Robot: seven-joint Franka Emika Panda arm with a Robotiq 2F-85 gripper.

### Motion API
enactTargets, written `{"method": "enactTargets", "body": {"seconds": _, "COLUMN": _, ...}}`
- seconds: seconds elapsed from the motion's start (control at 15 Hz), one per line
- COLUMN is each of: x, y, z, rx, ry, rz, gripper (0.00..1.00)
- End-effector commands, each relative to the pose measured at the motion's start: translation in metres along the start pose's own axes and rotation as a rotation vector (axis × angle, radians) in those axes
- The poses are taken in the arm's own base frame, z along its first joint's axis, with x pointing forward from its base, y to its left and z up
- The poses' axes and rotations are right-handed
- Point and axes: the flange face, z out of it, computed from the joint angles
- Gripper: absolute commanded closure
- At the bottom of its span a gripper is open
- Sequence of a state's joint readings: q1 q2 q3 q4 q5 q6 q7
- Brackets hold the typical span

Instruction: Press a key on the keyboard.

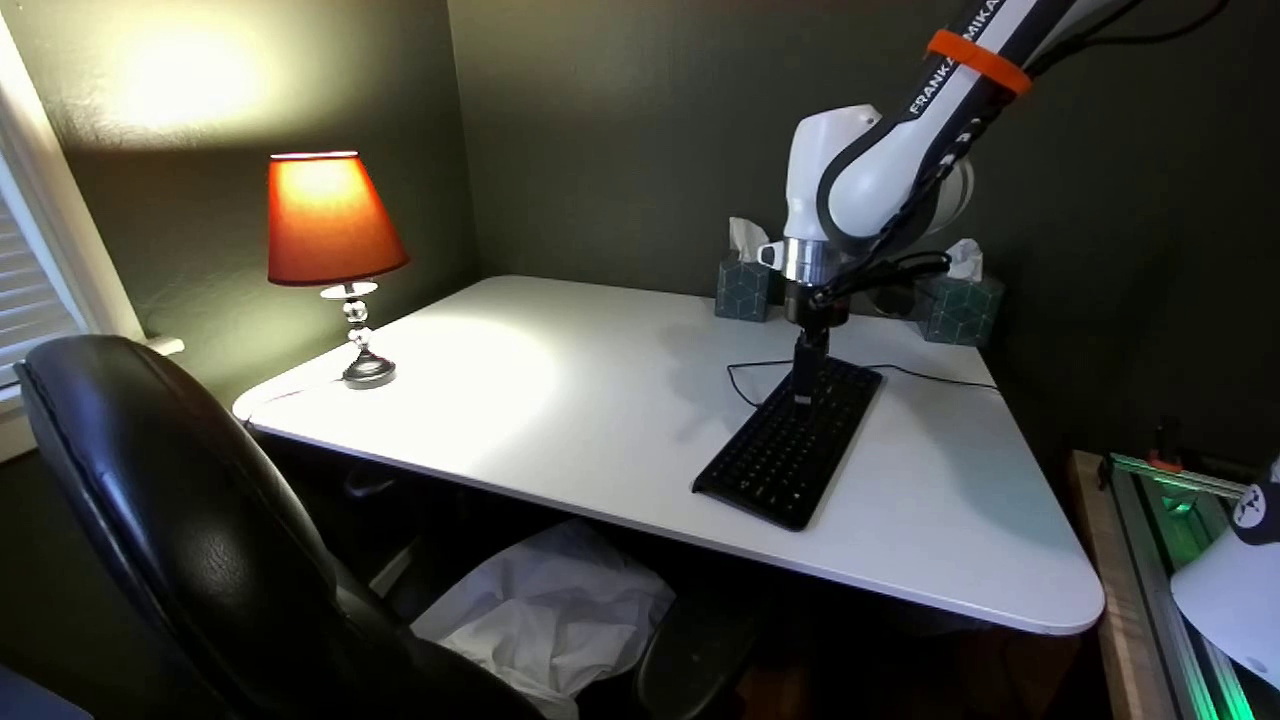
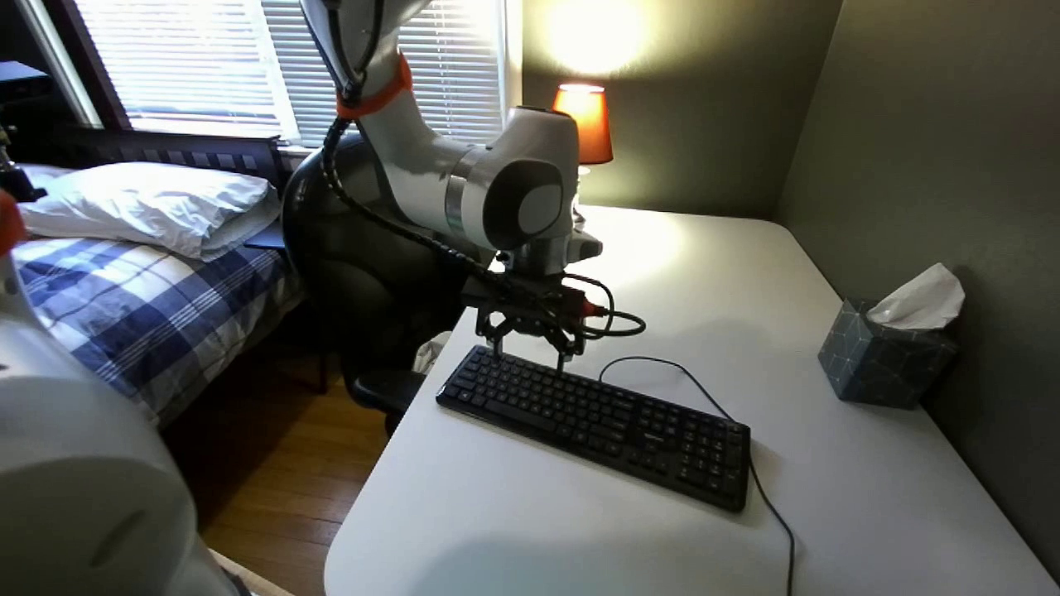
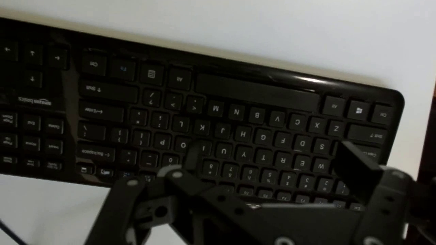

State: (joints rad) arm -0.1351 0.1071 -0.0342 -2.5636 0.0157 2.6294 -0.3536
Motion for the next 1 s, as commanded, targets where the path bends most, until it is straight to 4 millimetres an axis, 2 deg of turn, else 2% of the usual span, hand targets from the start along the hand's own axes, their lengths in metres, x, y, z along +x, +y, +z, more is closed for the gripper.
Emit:
{"method": "enactTargets", "body": {"seconds": 0.0, "x": -0.017, "y": -0.003, "z": -0.010, "rx": -0.006, "ry": 0.043, "rz": 0.027, "gripper": 0.00}}
{"method": "enactTargets", "body": {"seconds": 0.2, "x": -0.024, "y": -0.002, "z": -0.017, "rx": -0.011, "ry": 0.067, "rz": 0.032, "gripper": 0.00}}
{"method": "enactTargets", "body": {"seconds": 0.27, "x": -0.011, "y": 0.001, "z": -0.012, "rx": -0.011, "ry": 0.034, "rz": 0.012, "gripper": 0.00}}
{"method": "enactTargets", "body": {"seconds": 0.93, "x": -0.017, "y": 0.000, "z": -0.017, "rx": -0.013, "ry": 0.044, "rz": 0.017, "gripper": 0.00}}
